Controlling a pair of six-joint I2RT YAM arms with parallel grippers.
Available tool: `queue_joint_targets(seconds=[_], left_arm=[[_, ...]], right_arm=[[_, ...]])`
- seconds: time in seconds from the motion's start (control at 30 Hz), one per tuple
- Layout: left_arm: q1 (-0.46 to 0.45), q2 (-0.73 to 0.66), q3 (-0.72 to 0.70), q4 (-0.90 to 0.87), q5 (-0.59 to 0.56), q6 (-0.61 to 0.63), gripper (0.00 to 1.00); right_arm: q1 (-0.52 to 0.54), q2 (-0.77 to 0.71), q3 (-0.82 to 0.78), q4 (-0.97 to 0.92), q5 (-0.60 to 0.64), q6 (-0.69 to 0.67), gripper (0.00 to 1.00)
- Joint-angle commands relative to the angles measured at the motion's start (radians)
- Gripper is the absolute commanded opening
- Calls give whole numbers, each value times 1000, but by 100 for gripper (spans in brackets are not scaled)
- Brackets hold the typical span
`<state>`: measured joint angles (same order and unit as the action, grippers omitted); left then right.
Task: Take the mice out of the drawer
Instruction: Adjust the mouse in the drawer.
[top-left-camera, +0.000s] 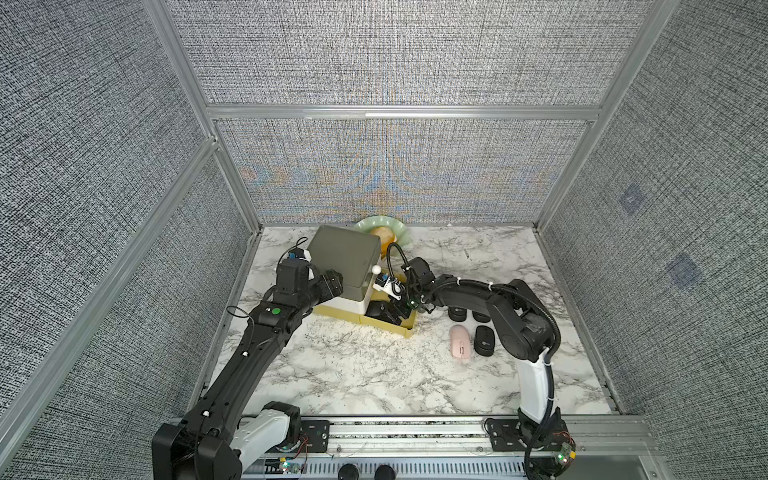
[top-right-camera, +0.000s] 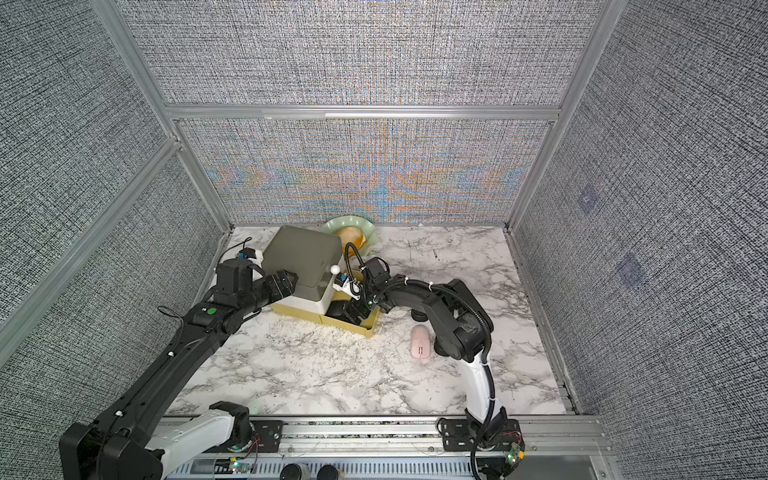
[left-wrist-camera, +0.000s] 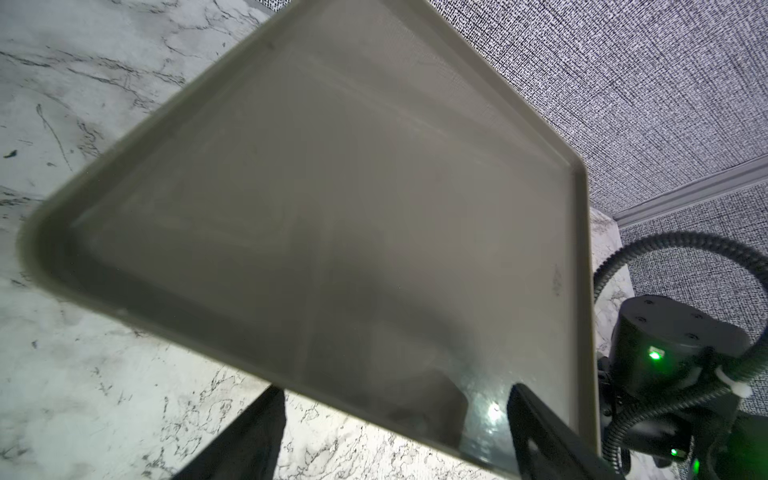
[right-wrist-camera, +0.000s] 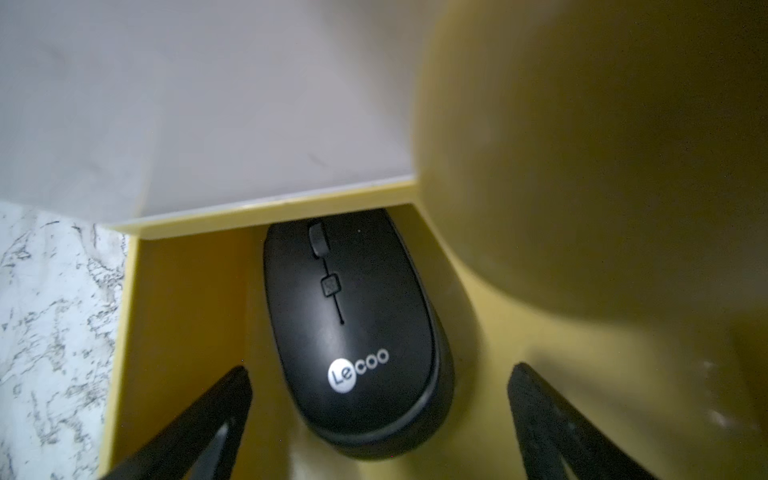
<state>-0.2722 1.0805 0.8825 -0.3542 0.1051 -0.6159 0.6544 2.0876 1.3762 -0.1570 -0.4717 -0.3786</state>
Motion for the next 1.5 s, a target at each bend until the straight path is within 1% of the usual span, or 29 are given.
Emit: queue_joint_targets(seconds=[0.0,0.07,0.13,0.2,0.3,0.4,0.5,0.6,0.7,0.87,1.0,1.13,1.3,1.47], left_arm=[[2,-2,1,20,-11,-5,85],[4,-7,-2,25,-16,-5,85],[5,-8,-5,30,-15,-6,85],[7,-4,-3,30,-12,-5,85],[7,-1,-6,34,-5,-5,85],[8,-2,-12,43,0,-8,85],[8,-1,-14,44,2,-11,85],[8,2,-17,45,4,-11,85],[8,0,-16,45,1,-9,85],[9,-3,-14,41,-4,-8,85],[10,-7,-11,37,-8,-6,85],[10,-13,-9,33,-8,-4,85],[11,-13,-6,35,-7,-4,85],[11,-17,-7,32,-7,-2,85]], right_arm=[[3,8,14,-40,-9,-37,90],[4,6,10,-20,2,-36,83],[1,-4,-10,17,10,-26,80],[-4,-13,-25,47,-13,-21,78],[-3,11,1,31,-30,-22,80],[-1,31,12,42,-31,-18,86],[-1,39,14,57,-38,-11,87],[0,44,11,63,-41,-6,82],[0,38,4,73,-22,2,71],[-5,20,-3,84,12,31,63],[-13,-2,-7,76,41,61,61],[-21,-48,-56,113,51,107,58],[-25,-88,-88,116,77,131,58],[-25,-66,-63,59,89,115,59]])
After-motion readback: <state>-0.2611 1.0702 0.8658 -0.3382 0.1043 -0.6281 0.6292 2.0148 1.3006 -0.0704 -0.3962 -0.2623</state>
